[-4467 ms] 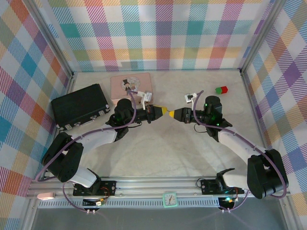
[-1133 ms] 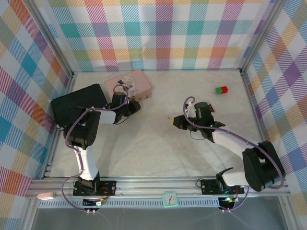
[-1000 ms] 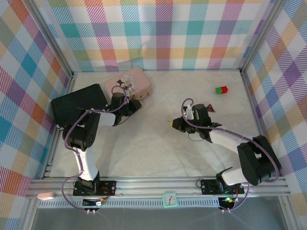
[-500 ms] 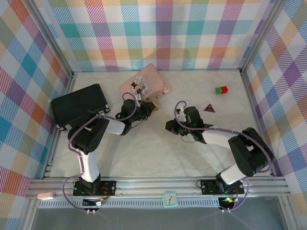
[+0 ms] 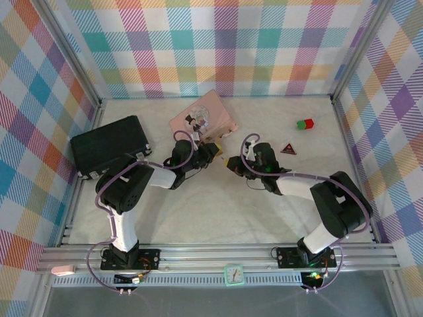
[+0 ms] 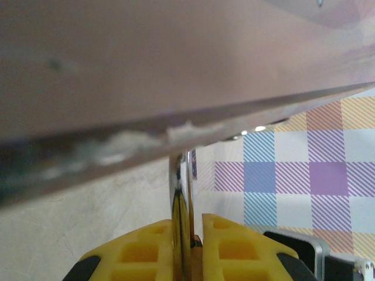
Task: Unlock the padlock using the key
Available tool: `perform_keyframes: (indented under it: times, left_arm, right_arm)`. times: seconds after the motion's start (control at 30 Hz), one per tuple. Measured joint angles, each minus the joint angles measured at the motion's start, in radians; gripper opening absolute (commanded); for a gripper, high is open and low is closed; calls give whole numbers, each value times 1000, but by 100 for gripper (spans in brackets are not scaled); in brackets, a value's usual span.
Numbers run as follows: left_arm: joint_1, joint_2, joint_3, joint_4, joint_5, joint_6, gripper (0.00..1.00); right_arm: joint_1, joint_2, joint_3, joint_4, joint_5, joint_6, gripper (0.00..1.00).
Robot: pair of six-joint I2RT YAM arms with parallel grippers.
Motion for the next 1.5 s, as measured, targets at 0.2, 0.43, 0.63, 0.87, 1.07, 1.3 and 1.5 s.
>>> perform_keyframes:
  times: [0.2,0.43,0.63,0.87,1.07,1.3,1.5]
  left_arm:
    - [-7,0,0,0,-7,0,0]
    - [-8,0,-1,3,-9,-2,0]
    - [-12,0,-2,7,-16,-12,0]
    - [-12,0,-3,6,-40,-23,0]
    - [-12,0,-14,27,-44,-31,0]
    - [-13,-11,-22,27,-51,-39,0]
    - [-13,-13,-31,25,-85,-41,0]
  right_arm:
    - [0,47,8,51,-1,18,0]
    - [0,47,13,71,0,18,0]
    - [0,54,16,77,-2,32,0]
    - [0,78,24,105,-10,48,0]
    - [-5,79,28,107,-28,111,0]
    - [-34,94,28,145,-95,277,0]
    - [-51,182,30,290,-180,413,0]
